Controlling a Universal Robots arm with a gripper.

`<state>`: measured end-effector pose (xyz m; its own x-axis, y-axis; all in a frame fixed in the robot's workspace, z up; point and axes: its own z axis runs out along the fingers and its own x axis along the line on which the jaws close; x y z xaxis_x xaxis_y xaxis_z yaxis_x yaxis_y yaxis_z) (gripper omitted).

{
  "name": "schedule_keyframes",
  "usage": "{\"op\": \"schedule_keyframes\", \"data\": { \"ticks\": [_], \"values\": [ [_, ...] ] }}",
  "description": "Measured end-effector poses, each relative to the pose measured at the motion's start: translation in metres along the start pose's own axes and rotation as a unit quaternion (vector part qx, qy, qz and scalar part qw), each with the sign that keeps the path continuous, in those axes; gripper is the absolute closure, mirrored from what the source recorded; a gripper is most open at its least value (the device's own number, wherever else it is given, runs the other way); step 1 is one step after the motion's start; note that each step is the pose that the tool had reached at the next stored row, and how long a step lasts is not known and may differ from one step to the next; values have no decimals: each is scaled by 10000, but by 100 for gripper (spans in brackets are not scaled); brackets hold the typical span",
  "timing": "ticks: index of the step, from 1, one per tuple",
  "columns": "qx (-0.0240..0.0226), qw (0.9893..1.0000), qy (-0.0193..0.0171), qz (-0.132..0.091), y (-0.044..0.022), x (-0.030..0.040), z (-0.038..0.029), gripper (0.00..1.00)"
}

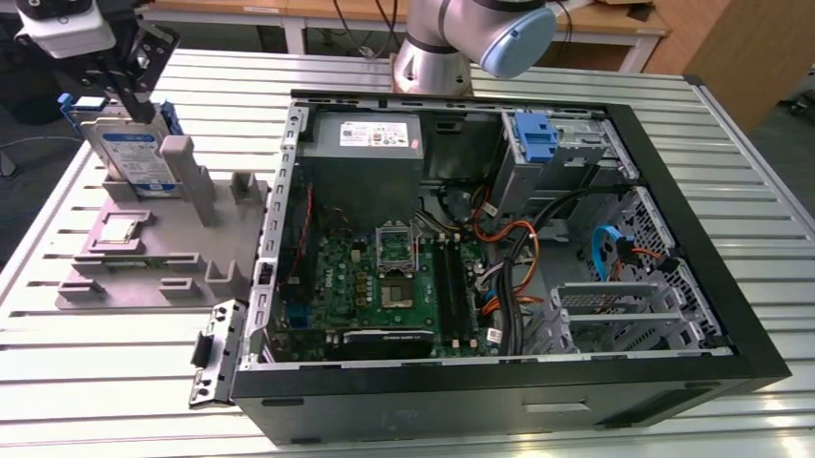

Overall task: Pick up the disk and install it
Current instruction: 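Reach for the disk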

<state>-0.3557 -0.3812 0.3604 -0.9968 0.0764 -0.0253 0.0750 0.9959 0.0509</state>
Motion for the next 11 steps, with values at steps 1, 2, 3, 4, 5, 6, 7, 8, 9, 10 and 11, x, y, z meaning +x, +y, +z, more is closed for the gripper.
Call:
{"op": "schedule_keyframes", "data": {
  "ticks": [1,2,3,4,5,6,7,8,9,10,11],
  "values": [
    [0,10000,0,0,0,3,2,89],
    [0,10000,0,0,-1,7,3,89],
    [0,10000,0,0,-1,10,5,89],
    [0,10000,0,0,-1,13,6,89],
    [0,10000,0,0,-2,17,8,89],
    [0,10000,0,0,-2,20,9,89],
    [0,10000,0,0,-2,24,11,89],
    [0,10000,0,0,-3,27,12,89],
    [0,10000,0,0,-3,30,14,89],
    [0,10000,0,0,-3,34,15,89],
    [0,10000,0,0,-4,37,17,89]
  ]
}}
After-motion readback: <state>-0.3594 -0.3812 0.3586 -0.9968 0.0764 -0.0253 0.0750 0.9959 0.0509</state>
